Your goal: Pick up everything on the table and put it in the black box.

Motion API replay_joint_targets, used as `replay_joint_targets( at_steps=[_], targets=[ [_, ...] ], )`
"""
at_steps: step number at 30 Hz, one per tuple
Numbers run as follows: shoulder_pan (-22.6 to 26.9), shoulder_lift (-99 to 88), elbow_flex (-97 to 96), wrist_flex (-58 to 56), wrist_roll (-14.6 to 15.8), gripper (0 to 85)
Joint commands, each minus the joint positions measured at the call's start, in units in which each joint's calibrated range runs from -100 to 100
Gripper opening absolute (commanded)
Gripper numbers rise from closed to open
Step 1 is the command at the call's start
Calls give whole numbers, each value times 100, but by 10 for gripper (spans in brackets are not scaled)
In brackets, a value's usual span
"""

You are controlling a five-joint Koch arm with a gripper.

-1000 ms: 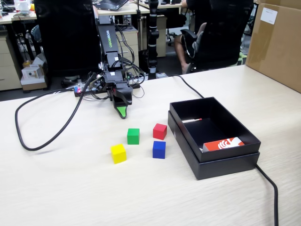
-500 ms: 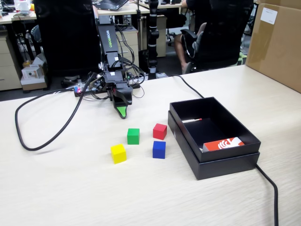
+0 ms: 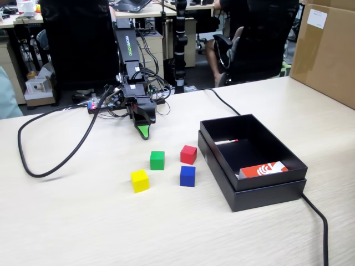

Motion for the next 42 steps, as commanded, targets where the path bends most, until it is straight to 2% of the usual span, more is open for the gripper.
replay_joint_targets(
  at_steps=[1, 11, 18, 27, 32, 42],
  targets=[
    [-54, 24, 52, -398, 24, 477],
    [-127, 231, 1448, -1997, 303, 476],
    [-156, 1229, 3416, -3405, 552, 475],
    [-132, 2870, 5238, -3880, 664, 455],
    [20, 4820, 7142, -4908, 996, 449],
    [34, 6519, 7931, -5089, 1118, 449]
  ],
)
